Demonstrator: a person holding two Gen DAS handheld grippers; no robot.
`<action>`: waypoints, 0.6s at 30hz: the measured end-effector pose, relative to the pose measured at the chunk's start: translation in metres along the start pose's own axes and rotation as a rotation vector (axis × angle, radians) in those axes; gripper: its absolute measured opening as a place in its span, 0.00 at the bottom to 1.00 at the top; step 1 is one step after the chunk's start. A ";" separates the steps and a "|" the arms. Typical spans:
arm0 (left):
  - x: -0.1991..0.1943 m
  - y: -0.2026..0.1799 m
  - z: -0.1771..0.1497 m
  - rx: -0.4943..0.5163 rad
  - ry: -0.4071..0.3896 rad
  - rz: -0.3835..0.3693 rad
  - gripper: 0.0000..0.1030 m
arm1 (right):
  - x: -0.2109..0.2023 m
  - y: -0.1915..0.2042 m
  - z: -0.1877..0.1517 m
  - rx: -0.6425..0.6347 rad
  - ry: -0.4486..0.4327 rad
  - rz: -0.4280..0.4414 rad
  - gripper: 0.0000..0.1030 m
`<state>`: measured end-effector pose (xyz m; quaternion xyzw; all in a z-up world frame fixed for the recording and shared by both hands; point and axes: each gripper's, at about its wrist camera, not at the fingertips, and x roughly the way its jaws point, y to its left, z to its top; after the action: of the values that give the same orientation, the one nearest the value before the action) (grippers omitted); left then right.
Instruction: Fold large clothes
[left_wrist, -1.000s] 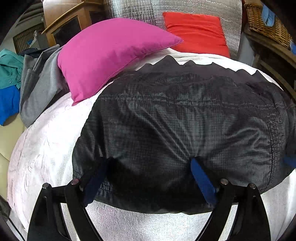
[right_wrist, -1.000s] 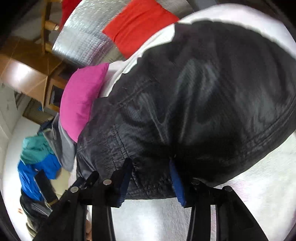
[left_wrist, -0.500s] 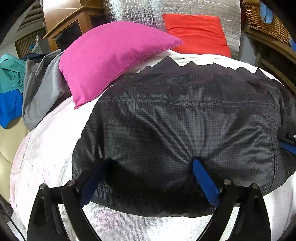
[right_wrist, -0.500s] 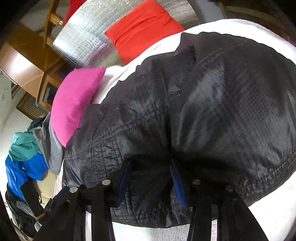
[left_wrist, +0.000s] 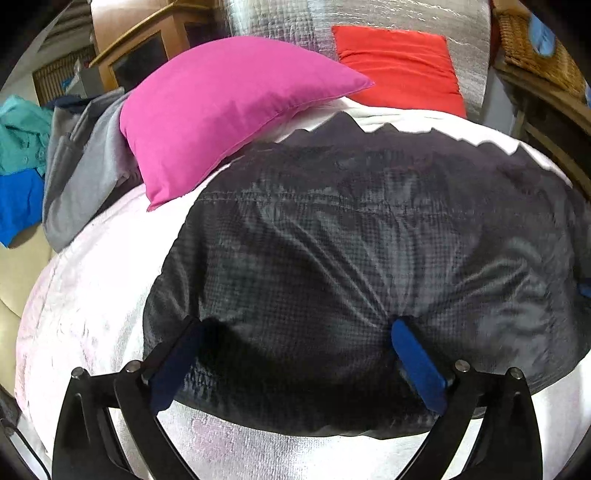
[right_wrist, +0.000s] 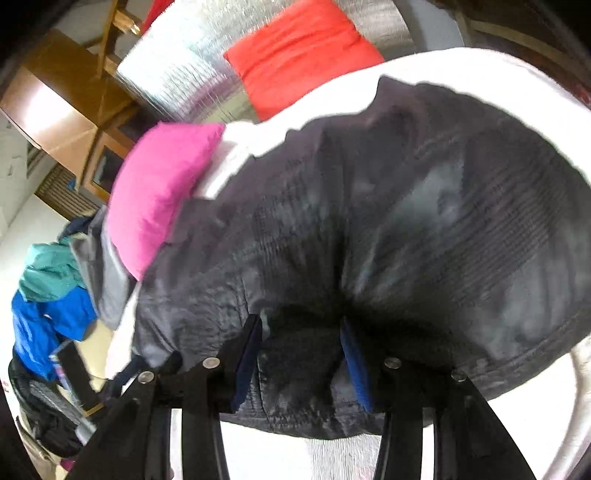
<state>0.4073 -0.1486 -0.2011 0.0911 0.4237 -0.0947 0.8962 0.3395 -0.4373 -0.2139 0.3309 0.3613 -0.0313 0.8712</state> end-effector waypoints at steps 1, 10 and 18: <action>-0.005 0.006 0.003 -0.028 -0.023 -0.022 0.99 | -0.013 -0.003 0.005 -0.005 -0.046 0.008 0.47; 0.018 0.085 0.014 -0.302 0.044 0.051 0.99 | -0.049 -0.088 0.054 0.175 -0.150 -0.103 0.62; 0.035 0.088 0.013 -0.311 0.105 0.012 1.00 | -0.034 -0.117 0.049 0.225 -0.105 -0.095 0.58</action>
<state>0.4601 -0.0704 -0.2128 -0.0412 0.4788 -0.0177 0.8768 0.3099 -0.5645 -0.2310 0.4068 0.3247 -0.1302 0.8439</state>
